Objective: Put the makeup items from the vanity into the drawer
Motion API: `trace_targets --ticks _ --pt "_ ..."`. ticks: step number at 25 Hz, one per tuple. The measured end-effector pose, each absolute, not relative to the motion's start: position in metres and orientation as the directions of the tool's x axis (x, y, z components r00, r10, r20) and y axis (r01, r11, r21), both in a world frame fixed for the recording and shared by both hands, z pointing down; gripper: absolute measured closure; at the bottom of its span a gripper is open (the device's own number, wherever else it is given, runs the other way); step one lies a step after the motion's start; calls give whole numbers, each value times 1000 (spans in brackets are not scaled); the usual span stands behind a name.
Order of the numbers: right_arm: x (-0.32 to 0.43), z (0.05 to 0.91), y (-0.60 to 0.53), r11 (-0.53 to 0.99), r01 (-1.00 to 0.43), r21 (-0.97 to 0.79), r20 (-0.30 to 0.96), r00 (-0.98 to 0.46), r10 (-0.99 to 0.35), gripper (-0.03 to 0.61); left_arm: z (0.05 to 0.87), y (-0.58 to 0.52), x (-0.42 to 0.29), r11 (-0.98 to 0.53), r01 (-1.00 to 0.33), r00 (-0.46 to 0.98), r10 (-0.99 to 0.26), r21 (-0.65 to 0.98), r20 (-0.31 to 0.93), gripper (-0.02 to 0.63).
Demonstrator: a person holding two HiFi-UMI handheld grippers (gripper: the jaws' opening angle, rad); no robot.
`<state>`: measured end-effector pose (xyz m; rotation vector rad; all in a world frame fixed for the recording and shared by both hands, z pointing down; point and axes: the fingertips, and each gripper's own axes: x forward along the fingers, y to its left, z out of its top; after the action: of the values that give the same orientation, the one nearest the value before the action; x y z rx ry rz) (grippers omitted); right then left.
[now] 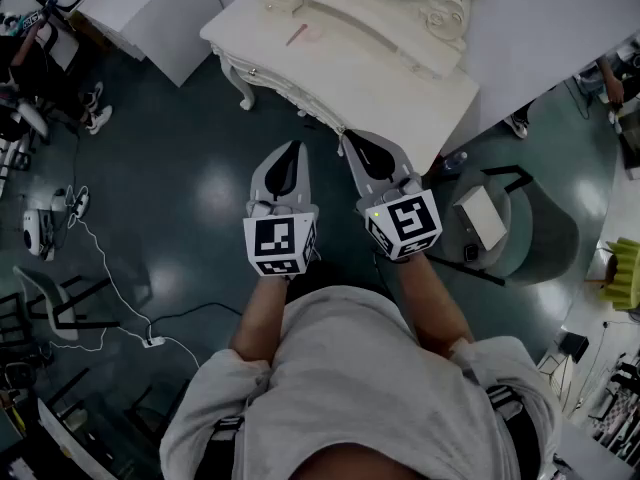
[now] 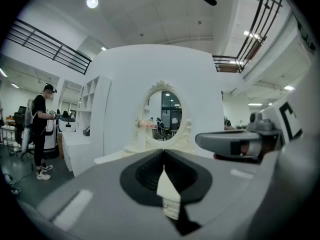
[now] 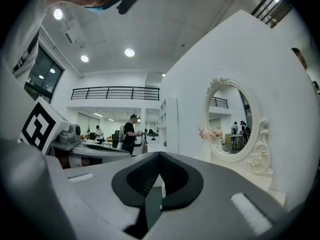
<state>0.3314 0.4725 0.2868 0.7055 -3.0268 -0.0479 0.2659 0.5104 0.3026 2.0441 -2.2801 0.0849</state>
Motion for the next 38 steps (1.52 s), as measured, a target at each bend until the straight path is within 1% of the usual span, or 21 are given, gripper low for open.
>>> trace_targets --ticks 5,13,17,22,26,30,38 --pt "284 292 461 895 -444 29 22 -895 -445 580 309 498 216 99 -995 -96 -990 19 101 611" --pt "234 310 422 895 -446 12 81 -892 -445 580 327 456 165 72 -997 -67 -988 33 141 611" --pt "204 326 381 903 -430 0 103 -898 -428 580 339 419 136 60 -998 -56 -984 16 172 611" --pt "169 349 305 904 -427 -20 148 -895 -420 580 349 347 96 30 -1000 -28 -978 7 205 611" --pt "141 364 242 902 -427 -57 210 -889 -408 580 363 281 67 10 -1000 -3 -960 26 279 611" --pt "113 389 185 897 -432 -92 260 -880 -397 580 395 220 40 -10 -998 29 -933 57 358 611" --pt "90 424 112 899 -425 -104 337 -866 -370 580 448 136 6 2 -999 21 -864 44 504 611"
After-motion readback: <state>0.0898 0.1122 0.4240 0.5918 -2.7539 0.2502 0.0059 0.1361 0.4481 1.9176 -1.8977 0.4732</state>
